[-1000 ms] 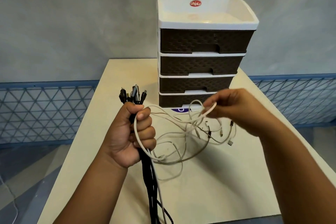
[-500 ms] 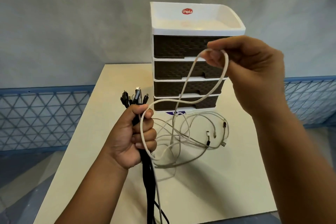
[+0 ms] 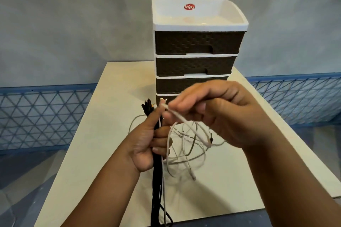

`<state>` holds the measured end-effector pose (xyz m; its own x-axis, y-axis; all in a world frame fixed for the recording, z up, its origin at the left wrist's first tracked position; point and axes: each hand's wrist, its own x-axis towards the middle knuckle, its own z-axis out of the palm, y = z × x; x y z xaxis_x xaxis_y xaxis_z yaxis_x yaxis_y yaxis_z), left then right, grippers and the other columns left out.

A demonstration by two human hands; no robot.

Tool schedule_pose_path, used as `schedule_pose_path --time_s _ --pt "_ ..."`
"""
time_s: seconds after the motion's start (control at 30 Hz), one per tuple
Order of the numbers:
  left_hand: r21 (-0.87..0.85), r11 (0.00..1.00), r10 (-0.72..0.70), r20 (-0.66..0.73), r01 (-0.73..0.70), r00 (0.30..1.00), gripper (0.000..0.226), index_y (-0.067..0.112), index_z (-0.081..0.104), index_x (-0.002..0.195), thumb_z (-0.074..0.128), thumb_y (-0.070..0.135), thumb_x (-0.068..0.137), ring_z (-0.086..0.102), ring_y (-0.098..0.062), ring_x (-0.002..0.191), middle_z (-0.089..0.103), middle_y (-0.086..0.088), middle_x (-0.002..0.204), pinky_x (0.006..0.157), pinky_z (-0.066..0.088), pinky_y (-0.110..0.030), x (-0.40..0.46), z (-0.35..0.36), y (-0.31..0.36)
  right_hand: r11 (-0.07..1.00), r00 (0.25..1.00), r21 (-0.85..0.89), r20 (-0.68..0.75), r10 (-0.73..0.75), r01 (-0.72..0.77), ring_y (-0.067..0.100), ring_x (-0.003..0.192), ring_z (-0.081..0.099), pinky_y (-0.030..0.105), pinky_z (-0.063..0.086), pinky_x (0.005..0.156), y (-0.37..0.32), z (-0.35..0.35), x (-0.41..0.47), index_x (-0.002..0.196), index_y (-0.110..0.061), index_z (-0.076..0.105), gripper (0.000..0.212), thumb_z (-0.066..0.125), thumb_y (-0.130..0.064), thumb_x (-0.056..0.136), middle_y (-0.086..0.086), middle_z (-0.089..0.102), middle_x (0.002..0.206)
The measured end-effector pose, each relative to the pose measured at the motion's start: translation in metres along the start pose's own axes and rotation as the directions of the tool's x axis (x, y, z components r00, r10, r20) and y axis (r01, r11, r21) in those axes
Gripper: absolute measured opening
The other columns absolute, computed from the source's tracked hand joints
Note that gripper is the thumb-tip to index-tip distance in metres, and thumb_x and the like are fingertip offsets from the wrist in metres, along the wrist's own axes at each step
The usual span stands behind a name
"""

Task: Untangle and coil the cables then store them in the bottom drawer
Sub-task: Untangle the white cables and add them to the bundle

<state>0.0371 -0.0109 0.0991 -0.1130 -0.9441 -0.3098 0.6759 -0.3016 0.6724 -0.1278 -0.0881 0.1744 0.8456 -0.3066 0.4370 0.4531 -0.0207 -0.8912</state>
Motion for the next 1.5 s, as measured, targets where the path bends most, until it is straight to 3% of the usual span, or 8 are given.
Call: schedule_pose_path --time_s 0.13,0.33,0.5,0.7,0.87,1.07,1.27,1.5 --pt "0.157 0.987 0.042 -0.074 -0.03 0.996 0.047 0.026 0.057 0.071 0.07 0.071 0.066 0.008 -0.005 0.046 0.006 0.001 0.074 0.037 0.015 -0.013 -0.003 0.004 -0.001 0.993 0.988 0.013 0.104 0.112 -0.114 0.028 0.096 0.066 0.033 0.054 0.084 0.009 0.005 -0.001 0.094 0.006 0.069 0.033 0.04 0.016 0.083 0.017 0.07 0.102" --pt "0.047 0.999 0.031 -0.155 -0.024 0.987 0.035 0.017 0.069 0.076 0.06 0.05 0.081 0.008 -0.003 0.036 0.016 0.011 0.043 0.038 0.008 -0.014 -0.002 0.011 -0.004 1.0 0.944 -0.012 -0.33 -0.01 0.006 0.04 0.101 0.068 0.042 0.055 0.09 0.015 -0.003 0.01 0.092 0.009 0.066 0.03 0.036 0.009 0.085 0.024 0.069 0.102" --pt "0.115 0.985 0.151 -0.207 -0.129 0.967 0.027 0.022 0.068 0.102 0.067 0.026 0.075 0.011 -0.002 0.039 0.012 0.009 0.054 0.038 0.008 -0.016 0.0 0.013 -0.008 0.994 0.973 0.011 -0.205 0.11 -0.11 0.036 0.101 0.069 0.039 0.056 0.089 0.006 -0.004 0.014 0.099 0.011 0.064 0.032 0.035 0.007 0.087 0.029 0.067 0.103" --pt "0.135 0.984 0.128 -0.068 -0.118 0.989 0.02 0.019 0.064 0.087 0.062 0.037 0.079 0.013 0.0 0.034 0.007 0.008 0.053 0.038 0.009 -0.015 -0.007 0.019 -0.009 0.994 0.958 0.07 -0.27 0.094 -0.078 0.043 0.108 0.063 0.041 0.055 0.093 0.017 -0.008 0.014 0.099 0.008 0.064 0.03 0.037 0.006 0.086 0.022 0.069 0.106" --pt "0.038 0.972 0.235 -0.095 -0.232 0.967 0.016 0.018 0.063 0.075 0.057 0.03 0.085 0.011 -0.001 0.034 0.018 0.011 0.042 0.037 0.01 -0.012 -0.006 0.015 -0.006 0.984 0.857 0.008 -0.491 0.159 -0.178 0.018 0.077 0.063 0.03 0.052 0.07 0.035 -0.035 0.003 0.114 -0.003 0.062 0.031 0.043 0.01 0.093 0.013 0.066 0.104" --pt "-0.158 0.926 0.343 -0.033 -0.343 0.939 0.015 0.022 0.066 0.076 0.075 0.033 0.073 0.008 -0.003 0.036 0.011 0.008 0.046 0.028 0.023 -0.01 -0.006 0.004 0.014 0.721 0.787 -0.377 -0.037 0.615 -0.581 0.014 0.079 0.06 0.03 0.052 0.069 0.087 -0.036 -0.041 0.113 -0.016 0.067 0.023 0.067 -0.011 0.091 0.004 0.069 0.108" --pt "-0.2 0.909 0.381 0.037 -0.367 0.924 0.02 0.023 0.069 0.076 0.083 0.033 0.066 0.013 -0.004 0.036 0.015 0.009 0.046 0.029 0.028 -0.012 -0.008 -0.011 0.027 0.277 0.789 -0.765 -0.449 0.419 -0.582 0.007 0.08 0.059 0.02 0.045 0.067 0.105 -0.049 -0.042 0.093 -0.023 0.071 0.012 0.064 -0.033 0.093 -0.005 0.064 0.094" --pt "-0.199 0.912 0.372 0.038 -0.357 0.928 0.026 0.023 0.067 0.077 0.087 0.032 0.063 0.013 -0.004 0.036 0.022 0.006 0.039 0.029 0.028 -0.012 -0.009 -0.012 0.028 0.815 0.782 -0.367 -0.603 0.158 -0.448 0.019 0.061 0.063 0.027 0.049 0.052 0.045 -0.062 -0.023 0.099 -0.005 0.066 0.018 0.051 -0.016 0.1 0.007 0.066 0.07"
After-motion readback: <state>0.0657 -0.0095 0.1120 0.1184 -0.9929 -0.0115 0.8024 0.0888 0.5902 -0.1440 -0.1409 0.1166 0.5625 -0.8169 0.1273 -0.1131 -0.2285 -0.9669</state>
